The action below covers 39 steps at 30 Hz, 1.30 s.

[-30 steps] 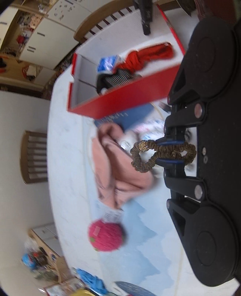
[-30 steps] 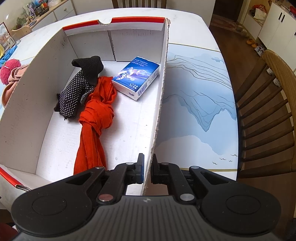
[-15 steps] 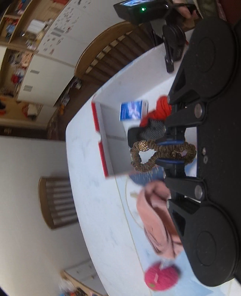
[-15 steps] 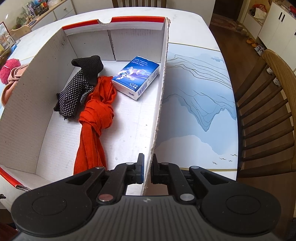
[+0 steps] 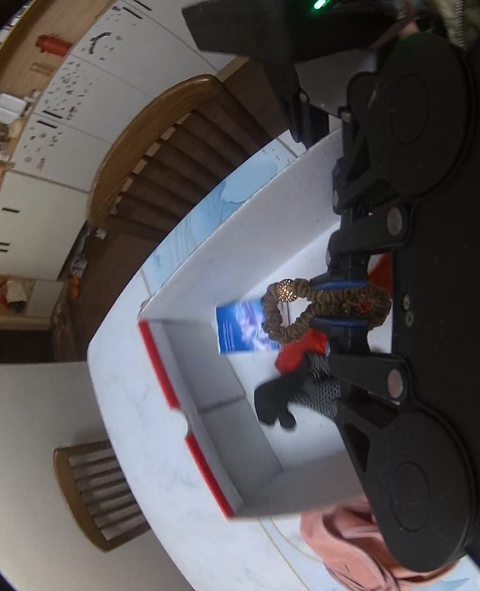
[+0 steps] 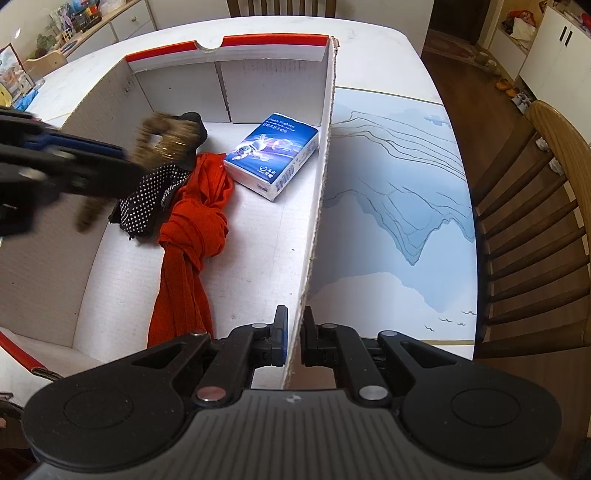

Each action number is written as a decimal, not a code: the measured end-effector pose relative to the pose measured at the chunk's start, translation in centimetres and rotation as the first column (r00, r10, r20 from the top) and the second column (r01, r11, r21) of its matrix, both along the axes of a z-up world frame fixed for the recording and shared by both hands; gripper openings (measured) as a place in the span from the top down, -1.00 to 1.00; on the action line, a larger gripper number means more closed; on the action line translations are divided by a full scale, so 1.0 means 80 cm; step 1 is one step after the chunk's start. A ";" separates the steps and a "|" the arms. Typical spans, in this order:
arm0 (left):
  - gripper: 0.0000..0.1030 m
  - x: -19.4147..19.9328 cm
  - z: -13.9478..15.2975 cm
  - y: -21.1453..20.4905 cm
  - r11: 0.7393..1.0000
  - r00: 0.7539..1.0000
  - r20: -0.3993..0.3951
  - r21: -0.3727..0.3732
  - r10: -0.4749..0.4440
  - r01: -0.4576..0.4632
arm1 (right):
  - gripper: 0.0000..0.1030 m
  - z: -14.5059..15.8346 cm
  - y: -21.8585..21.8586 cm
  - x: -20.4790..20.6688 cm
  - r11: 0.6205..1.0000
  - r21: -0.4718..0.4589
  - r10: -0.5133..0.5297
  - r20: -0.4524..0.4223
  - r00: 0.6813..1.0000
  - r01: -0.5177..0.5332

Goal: Organize objects
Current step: 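Carry the hair tie with the left gripper into the box, then open the left gripper to drop the hair tie beside the red cloth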

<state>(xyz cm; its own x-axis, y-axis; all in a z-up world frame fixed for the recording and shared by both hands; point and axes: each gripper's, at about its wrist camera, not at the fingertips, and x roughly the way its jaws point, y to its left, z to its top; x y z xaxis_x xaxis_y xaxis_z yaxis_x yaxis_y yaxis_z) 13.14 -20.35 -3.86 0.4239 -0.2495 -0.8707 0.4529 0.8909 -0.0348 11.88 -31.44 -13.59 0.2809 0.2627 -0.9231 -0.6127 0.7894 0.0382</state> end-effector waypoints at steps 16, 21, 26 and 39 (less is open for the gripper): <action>0.74 0.042 -0.074 -0.045 1.000 0.989 -0.149 -0.007 -0.009 0.008 | 0.88 -0.003 0.002 0.003 0.999 -0.011 0.051 0.018 0.999 -0.051; 0.72 0.046 -0.084 -0.043 1.000 0.985 -0.171 0.000 0.001 -0.001 | 0.87 -0.003 0.002 0.003 0.998 -0.009 0.061 0.019 0.998 -0.061; 0.59 0.045 -0.078 -0.037 1.000 0.987 -0.161 -0.027 0.010 -0.014 | 0.88 -0.004 0.000 0.003 0.998 -0.006 0.059 0.018 0.998 -0.059; 0.53 0.017 -0.023 -0.017 0.995 0.997 -0.075 -0.101 0.013 -0.020 | 0.91 -0.003 -0.005 0.010 1.000 0.005 0.006 0.017 1.000 -0.006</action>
